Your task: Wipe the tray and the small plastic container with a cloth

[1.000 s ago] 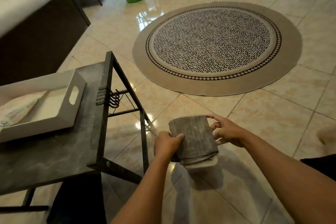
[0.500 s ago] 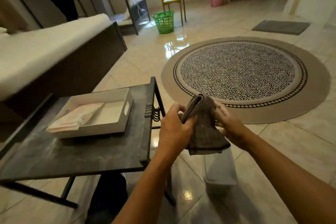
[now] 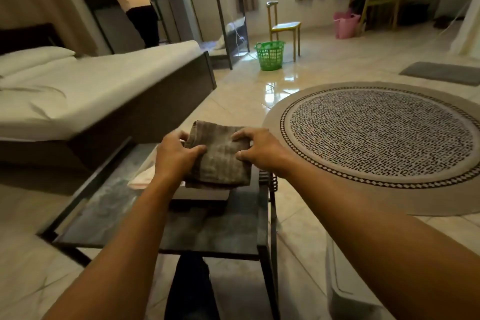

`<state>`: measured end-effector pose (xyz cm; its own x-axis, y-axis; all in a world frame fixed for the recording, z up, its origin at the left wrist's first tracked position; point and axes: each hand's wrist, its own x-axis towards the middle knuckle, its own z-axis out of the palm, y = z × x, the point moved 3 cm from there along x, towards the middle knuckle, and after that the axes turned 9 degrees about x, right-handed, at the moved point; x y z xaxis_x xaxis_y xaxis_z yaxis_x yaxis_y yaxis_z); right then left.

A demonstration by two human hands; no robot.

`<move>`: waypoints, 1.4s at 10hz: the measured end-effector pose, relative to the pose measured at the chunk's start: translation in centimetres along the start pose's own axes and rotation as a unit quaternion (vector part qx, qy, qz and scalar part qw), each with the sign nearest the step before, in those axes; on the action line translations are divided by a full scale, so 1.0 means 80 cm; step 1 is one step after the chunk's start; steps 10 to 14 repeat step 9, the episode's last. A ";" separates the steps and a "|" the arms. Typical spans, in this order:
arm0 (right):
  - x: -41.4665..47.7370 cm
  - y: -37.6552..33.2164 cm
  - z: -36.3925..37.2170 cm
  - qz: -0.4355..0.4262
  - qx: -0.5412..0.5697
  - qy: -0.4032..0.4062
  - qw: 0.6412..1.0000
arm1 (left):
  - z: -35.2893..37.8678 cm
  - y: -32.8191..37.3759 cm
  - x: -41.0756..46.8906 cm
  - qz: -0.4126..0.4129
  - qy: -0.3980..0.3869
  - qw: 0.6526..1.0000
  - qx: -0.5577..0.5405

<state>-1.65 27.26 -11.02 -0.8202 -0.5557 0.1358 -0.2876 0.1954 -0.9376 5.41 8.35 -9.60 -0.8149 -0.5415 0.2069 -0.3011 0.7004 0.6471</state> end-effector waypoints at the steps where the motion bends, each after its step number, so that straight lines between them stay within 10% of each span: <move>1: 0.036 -0.001 0.034 0.011 -0.086 -0.018 0.996 | -0.001 -0.036 0.036 -0.013 0.010 0.998 0.053; 4: 0.068 0.005 0.072 -0.019 -0.293 -0.005 0.956 | 0.028 -0.083 0.076 -0.028 -0.076 0.992 0.097; 6: 0.064 0.013 0.088 -0.061 -0.431 -0.162 0.885 | 0.028 -0.053 0.071 0.160 -0.054 0.915 0.366; 8: 0.044 0.011 0.082 -0.023 -0.369 -0.197 0.908 | 0.056 -0.049 0.053 0.193 -0.234 0.858 0.416; 9: 0.027 -0.009 0.045 -0.065 -0.256 -0.109 0.958 | 0.047 -0.043 0.048 0.220 -0.115 0.916 0.316; 14: 0.027 -0.009 0.045 -0.065 -0.256 -0.109 0.958 | 0.047 -0.043 0.048 0.220 -0.115 0.916 0.316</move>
